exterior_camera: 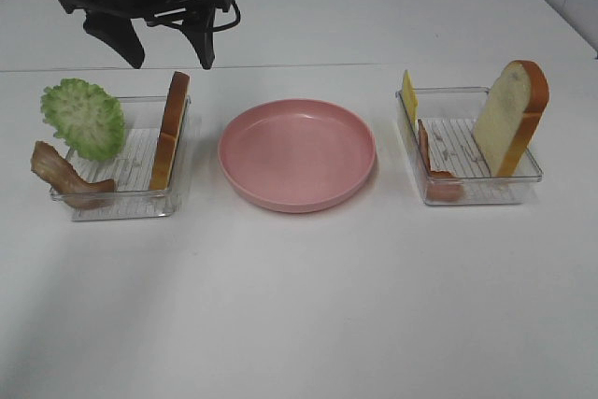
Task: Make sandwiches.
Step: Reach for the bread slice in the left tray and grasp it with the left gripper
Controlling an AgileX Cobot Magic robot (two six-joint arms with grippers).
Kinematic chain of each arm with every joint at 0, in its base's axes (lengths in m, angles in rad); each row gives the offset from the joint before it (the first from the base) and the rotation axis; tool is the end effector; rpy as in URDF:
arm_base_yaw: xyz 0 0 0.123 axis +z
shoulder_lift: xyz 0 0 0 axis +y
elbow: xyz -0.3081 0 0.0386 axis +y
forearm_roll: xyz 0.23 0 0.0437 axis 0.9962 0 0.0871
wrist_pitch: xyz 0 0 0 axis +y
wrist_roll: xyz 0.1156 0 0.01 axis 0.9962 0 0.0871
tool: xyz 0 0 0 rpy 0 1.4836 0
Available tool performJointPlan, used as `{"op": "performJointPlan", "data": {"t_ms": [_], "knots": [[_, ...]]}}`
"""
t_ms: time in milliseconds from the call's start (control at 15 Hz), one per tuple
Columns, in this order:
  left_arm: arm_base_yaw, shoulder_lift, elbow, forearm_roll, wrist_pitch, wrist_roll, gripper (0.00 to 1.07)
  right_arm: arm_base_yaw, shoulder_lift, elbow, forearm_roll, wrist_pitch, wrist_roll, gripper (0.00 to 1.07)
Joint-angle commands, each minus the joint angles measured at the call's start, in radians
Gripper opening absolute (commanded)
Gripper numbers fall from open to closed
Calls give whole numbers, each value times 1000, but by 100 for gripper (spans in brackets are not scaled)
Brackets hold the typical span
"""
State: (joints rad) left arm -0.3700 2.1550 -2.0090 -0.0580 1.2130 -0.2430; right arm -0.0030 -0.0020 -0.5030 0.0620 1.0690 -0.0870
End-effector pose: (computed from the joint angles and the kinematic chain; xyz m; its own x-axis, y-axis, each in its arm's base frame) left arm 0.4360 -0.1759 0.2578 -0.9580 0.0928 -0.2714 0.1312 0.9832 -0.1269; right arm -0.0251 0.0064 0.2573 -0.4549 -0.0557 -0.8888 -0.0714 0.9971 -0.0259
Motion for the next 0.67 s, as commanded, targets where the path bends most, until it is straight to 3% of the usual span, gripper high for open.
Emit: {"op": "performJointPlan", "data": {"t_ms": [67,267,667], "knots": [[-6,63,-67,0,70,-13,75,-6,-16,0,4,-10,-8,76],[-6,113,-117,3,73,-18,75,-6,-16,0,5,-10,-8,76],[-17,150,-117,24,73,-21,75,-6,-16,0,11,-10,-8,76]]}}
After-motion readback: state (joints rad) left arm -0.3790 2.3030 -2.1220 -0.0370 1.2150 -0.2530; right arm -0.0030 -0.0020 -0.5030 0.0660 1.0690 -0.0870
